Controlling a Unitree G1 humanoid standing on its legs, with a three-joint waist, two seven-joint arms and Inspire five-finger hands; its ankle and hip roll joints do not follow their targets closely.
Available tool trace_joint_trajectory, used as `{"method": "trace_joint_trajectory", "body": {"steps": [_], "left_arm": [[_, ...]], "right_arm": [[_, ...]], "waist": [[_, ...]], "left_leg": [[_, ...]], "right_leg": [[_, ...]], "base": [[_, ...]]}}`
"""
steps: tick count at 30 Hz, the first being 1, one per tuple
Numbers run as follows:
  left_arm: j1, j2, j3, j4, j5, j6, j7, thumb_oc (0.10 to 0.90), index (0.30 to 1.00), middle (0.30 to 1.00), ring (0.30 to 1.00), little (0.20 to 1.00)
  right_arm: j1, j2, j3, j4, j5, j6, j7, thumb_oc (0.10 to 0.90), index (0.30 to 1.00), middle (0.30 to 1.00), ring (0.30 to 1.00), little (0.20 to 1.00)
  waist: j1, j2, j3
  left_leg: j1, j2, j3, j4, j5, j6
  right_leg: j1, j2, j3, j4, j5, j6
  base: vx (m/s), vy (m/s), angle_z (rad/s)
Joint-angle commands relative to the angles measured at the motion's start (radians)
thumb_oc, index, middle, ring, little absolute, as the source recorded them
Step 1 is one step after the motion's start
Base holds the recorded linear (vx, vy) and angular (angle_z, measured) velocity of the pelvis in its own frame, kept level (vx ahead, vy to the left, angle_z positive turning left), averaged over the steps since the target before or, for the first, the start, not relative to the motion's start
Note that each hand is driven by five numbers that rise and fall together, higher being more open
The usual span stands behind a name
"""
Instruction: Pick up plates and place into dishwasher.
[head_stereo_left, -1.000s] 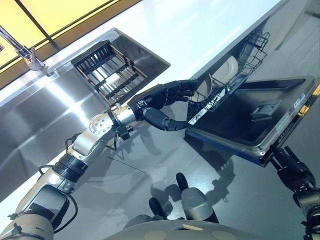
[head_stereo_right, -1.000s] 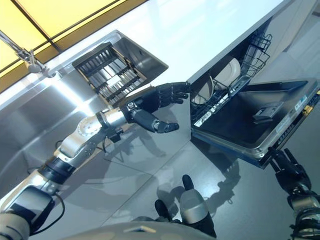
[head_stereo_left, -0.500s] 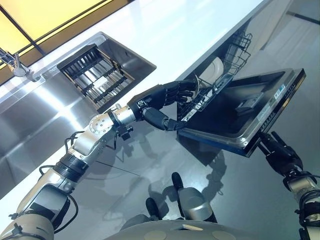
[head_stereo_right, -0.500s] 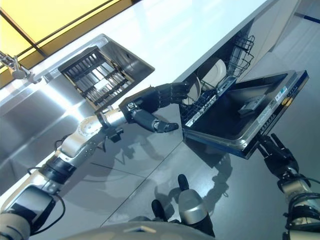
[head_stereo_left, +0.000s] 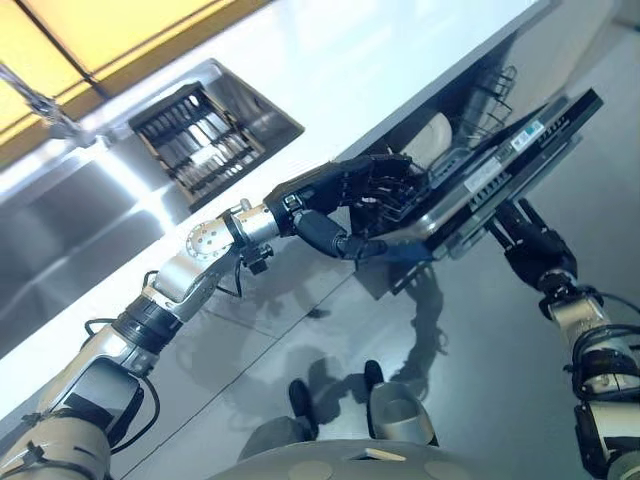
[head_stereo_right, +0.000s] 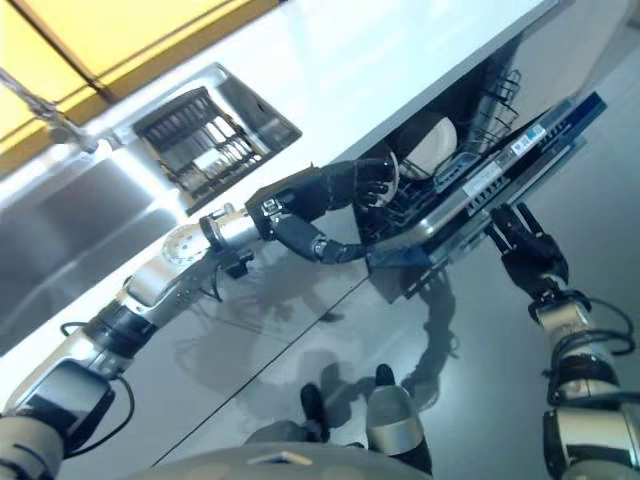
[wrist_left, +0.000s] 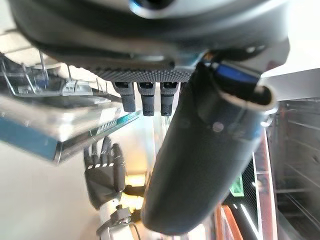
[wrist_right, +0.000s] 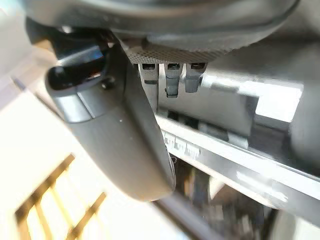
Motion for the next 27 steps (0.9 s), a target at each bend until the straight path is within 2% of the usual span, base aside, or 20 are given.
{"method": "trace_joint_trajectory", "body": {"steps": [1, 12, 20, 22, 25, 27], "left_arm": [[-0.026, 0.014, 0.026, -0.049, -0.071, -0.112, 0.003, 0.8, 0.9, 0.9, 0.9, 0.9], [-0.009, 0.015, 0.047, -0.043, -0.056, -0.116, -0.006, 0.8, 0.9, 0.9, 0.9, 0.9], [0.011, 0.016, 0.062, -0.054, -0.043, -0.115, -0.013, 0.8, 0.9, 0.9, 0.9, 0.9], [0.019, 0.022, 0.069, -0.053, -0.036, -0.112, -0.018, 0.8, 0.9, 0.9, 0.9, 0.9], [0.033, 0.026, 0.074, -0.051, -0.032, -0.113, -0.01, 0.8, 0.9, 0.9, 0.9, 0.9], [0.062, 0.025, 0.096, -0.039, -0.021, -0.128, -0.007, 0.8, 0.9, 0.9, 0.9, 0.9]], "right_arm": [[-0.268, 0.064, 0.057, 0.02, 0.027, 0.005, 0.131, 0.8, 0.9, 0.9, 0.9, 0.9], [-0.25, 0.099, 0.057, 0.063, 0.026, -0.002, 0.126, 0.8, 0.9, 0.9, 0.9, 0.9], [-0.241, 0.11, 0.058, 0.055, 0.011, -0.017, 0.116, 0.8, 0.9, 0.9, 0.9, 0.9], [-0.224, 0.109, 0.085, 0.054, -0.133, -0.037, 0.098, 0.8, 0.9, 0.9, 0.9, 0.9], [-0.183, 0.112, 0.126, 0.036, -0.221, -0.066, 0.092, 0.8, 0.9, 0.9, 0.9, 0.9], [-0.115, 0.131, 0.136, 0.011, -0.237, -0.095, 0.11, 0.8, 0.9, 0.9, 0.9, 0.9]], "waist": [[0.13, -0.028, -0.107], [0.152, -0.028, -0.107], [0.165, -0.033, -0.117], [0.173, -0.047, -0.124], [0.176, -0.061, -0.128], [0.179, -0.073, -0.129]], "left_leg": [[0.042, -0.064, -0.008, -0.018, -0.046, 0.037], [0.044, -0.066, -0.037, -0.024, -0.042, 0.038], [0.043, -0.07, -0.054, -0.027, -0.043, 0.039], [0.035, -0.069, -0.059, -0.028, -0.034, 0.039], [0.039, -0.064, -0.061, -0.03, -0.039, 0.039], [0.041, -0.059, -0.059, -0.029, -0.038, 0.041]], "right_leg": [[0.025, -0.012, 0.115, 0.014, -0.044, 0.098], [0.039, -0.014, 0.103, 0.003, -0.043, 0.096], [0.046, -0.014, 0.091, -0.004, -0.045, 0.093], [0.041, -0.011, 0.083, -0.005, -0.039, 0.092], [0.047, -0.009, 0.074, -0.007, -0.046, 0.093], [0.049, -0.007, 0.066, -0.006, -0.048, 0.091]], "base": [[0.02, -0.016, 0.51], [0.01, -0.007, 0.55], [0.0, -0.002, 0.18], [-0.02, -0.009, 0.02], [0.0, 0.0, 0.0], [-0.02, -0.032, 0.07]]}}
